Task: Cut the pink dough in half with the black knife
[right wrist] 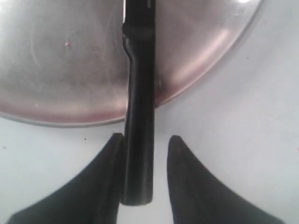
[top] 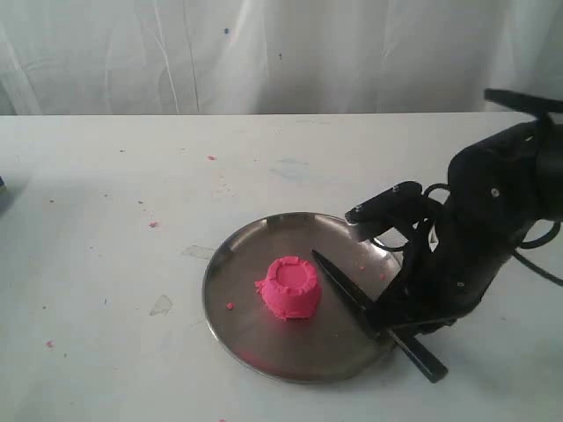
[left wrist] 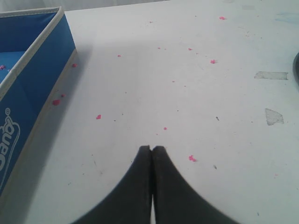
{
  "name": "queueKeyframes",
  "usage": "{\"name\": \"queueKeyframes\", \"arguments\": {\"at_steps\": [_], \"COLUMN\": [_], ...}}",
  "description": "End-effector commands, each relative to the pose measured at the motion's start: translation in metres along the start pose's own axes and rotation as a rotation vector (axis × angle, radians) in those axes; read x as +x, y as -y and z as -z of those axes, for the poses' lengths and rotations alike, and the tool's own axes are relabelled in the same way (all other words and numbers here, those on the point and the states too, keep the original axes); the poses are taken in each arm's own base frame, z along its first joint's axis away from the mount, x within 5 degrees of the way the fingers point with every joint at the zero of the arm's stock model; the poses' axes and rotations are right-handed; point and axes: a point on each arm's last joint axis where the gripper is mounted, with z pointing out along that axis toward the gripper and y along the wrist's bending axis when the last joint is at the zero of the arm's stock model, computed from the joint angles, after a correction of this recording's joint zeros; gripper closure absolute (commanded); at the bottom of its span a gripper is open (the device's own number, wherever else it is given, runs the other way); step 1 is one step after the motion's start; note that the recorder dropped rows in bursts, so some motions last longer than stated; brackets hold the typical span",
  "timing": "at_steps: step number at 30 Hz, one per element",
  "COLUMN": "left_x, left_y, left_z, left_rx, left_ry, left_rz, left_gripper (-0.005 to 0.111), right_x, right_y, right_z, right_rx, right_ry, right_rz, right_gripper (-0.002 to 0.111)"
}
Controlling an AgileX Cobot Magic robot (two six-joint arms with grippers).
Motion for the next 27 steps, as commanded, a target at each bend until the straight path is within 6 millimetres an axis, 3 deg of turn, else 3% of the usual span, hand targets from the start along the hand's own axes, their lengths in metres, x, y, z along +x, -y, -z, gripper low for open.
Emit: {"name": "queueKeyframes", "arguments": {"at_steps": [1, 5, 7, 10, 12, 17, 22, 27], "left_x": [0.000, 0.000, 0.000, 0.000, 0.000, 0.000, 0.000, 0.000], "left_y": [0.000, 0.000, 0.000, 0.000, 0.000, 0.000, 0.000, 0.000], "left_z": [0.000, 0.000, 0.000, 0.000, 0.000, 0.000, 0.000, 0.000], "left_rx": [-0.001, -0.001, -0.001, -0.001, -0.001, -0.001, -0.001, -0.001], "left_ry": [0.003, 0.003, 0.003, 0.003, 0.003, 0.003, 0.003, 0.003], "left_rz": [0.001, 0.001, 0.001, 0.001, 0.001, 0.001, 0.001, 0.001], "left_gripper": [0.107, 0.107, 0.107, 0.107, 0.107, 0.107, 0.107, 0.107], "right_x": [0.010, 0.025, 0.037, 0.044, 0.043, 0.070, 0.071, 0.062], "right_y": [0.011, 0.035, 0.042, 0.036, 0.037, 0.046, 0.052, 0.068], "right_z": [0.040, 0.060, 0.062, 0.069, 0.069, 0.041, 0.025, 0.020], "right_rx": [0.080, 0.046, -0.085, -0.577, -0.718, -0.531, -0.424, -0.257], "right_ry": [0.065, 0.058, -0.026, -0.001, 0.109, -0.019, 0.070, 0.220], "right_rz": [-0.007, -0.212, -0.273, -0.315, -0.347, -0.299, -0.324, -0.379], "right_gripper": [0.097, 0.104, 0.104, 0.104, 0.104, 0.097, 0.072, 0.069]}}
